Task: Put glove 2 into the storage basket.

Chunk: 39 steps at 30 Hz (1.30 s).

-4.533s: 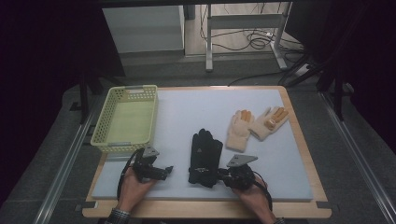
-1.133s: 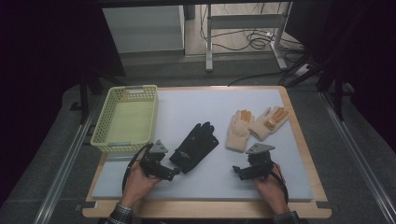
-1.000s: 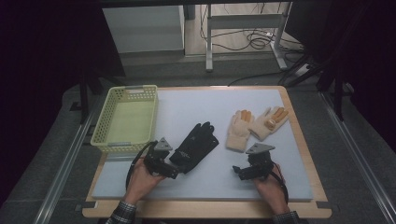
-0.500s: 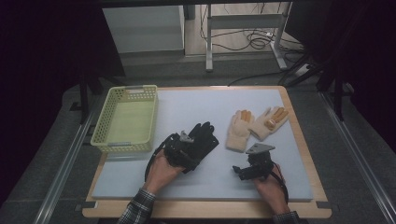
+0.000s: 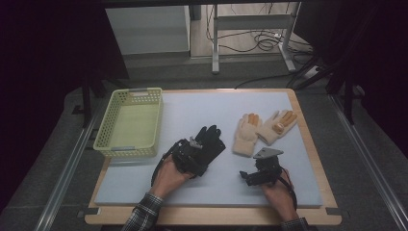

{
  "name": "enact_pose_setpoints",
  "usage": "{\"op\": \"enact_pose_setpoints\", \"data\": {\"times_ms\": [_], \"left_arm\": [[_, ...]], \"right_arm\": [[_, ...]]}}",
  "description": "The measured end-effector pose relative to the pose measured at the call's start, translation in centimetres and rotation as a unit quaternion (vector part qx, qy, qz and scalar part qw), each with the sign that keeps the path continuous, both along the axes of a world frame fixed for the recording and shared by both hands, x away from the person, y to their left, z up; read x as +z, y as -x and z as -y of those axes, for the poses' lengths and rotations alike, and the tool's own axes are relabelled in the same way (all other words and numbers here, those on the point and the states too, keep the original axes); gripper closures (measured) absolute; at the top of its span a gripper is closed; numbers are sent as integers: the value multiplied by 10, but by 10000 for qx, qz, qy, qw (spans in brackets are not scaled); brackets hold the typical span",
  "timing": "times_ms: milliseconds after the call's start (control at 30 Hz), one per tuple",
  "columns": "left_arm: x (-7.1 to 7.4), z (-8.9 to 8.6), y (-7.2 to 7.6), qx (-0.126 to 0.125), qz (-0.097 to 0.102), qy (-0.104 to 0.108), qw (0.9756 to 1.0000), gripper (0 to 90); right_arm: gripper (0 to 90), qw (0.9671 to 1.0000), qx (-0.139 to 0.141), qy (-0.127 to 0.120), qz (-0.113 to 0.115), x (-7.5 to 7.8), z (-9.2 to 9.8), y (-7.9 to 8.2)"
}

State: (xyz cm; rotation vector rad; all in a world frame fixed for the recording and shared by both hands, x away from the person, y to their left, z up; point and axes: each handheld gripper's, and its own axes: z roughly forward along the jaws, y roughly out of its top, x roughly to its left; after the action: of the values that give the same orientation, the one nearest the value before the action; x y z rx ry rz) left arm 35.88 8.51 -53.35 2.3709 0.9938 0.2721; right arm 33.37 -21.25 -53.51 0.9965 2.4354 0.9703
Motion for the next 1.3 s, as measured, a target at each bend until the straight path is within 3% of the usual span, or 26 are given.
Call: {"op": "enact_pose_setpoints", "data": {"times_ms": [200,267,300,367,500,600,933,1167,1300], "left_arm": [[3,-2,-1,123,-51,30,9999,62],[7,-5,-1,133,-10,36,9999,264],[9,-8,-2,122,24,10,9999,264],[11,-12,-5,99,21,4,9999,416],[15,-12,-5,65,146,-112,9998,585],[21,-13,-6,-11,174,35,9998,679],[41,-24,-12,156,310,186,9992,707],[73,-34,-19,291,538,167,9980,705],[82,-43,-25,399,570,264,9972,705]], "right_arm": [[32,10000,2,1,2,0,0,0],[32,10000,2,1,1,0,0,0],[32,10000,2,1,1,0,0,0],[32,10000,2,3,1,0,0,0],[32,10000,3,3,2,0,0,0],[32,10000,4,5,1,0,0,0],[32,10000,1,2,-8,0,0,0],[33,10000,5,6,3,0,0,0],[33,10000,9,5,3,0,0,0]]}}
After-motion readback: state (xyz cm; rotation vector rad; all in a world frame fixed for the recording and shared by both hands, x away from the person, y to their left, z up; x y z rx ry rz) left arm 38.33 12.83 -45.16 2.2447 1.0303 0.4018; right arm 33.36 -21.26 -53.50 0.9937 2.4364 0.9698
